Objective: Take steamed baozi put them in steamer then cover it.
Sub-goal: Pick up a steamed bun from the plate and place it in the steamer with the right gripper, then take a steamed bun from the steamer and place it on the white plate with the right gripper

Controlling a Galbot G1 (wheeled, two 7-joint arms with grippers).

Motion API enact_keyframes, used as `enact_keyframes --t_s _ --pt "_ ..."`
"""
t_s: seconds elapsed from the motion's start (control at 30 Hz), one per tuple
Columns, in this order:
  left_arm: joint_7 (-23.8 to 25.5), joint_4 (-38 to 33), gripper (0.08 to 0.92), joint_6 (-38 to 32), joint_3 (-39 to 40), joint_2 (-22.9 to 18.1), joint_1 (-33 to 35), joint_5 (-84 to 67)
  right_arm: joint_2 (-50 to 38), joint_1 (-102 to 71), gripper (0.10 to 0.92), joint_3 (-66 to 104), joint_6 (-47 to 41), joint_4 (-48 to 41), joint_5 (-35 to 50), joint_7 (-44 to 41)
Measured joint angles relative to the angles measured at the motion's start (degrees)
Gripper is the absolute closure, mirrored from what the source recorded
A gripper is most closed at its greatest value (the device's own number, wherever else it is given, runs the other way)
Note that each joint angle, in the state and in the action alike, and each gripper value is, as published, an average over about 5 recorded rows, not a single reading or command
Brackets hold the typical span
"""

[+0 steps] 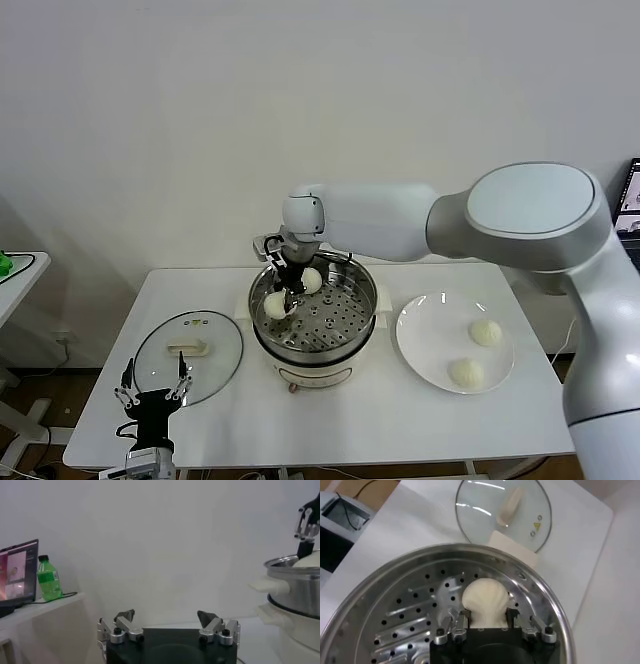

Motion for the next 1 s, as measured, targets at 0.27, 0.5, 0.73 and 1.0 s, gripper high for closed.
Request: enact_keyframes --t_s 0.27,0.5,0.73,1.0 --pt "0.1 -0.1 0.177 -0.2 0.0 0.0 0.1 -0.1 0.6 -1.6 0.567 0.5 -0.3 -1.4 -1.1 0.2" --pt "0.1 0.1 0.177 -0.4 -0.1 0.1 0.1 -0.1 0.7 -1.9 0.46 0.9 -0.2 -2.1 -1.6 0.3" --pt "0.1 0.1 0.177 -0.4 0.0 0.0 0.2 0.0 0.4 -1.1 0.259 1.6 0.1 -1.6 -1.7 0.2" --pt "0.1 -0.2 0.177 -0.4 0.2 -0.2 0.4 0.2 -1.5 1.4 0.203 2.3 0.7 0.4 -2.2 -0.6"
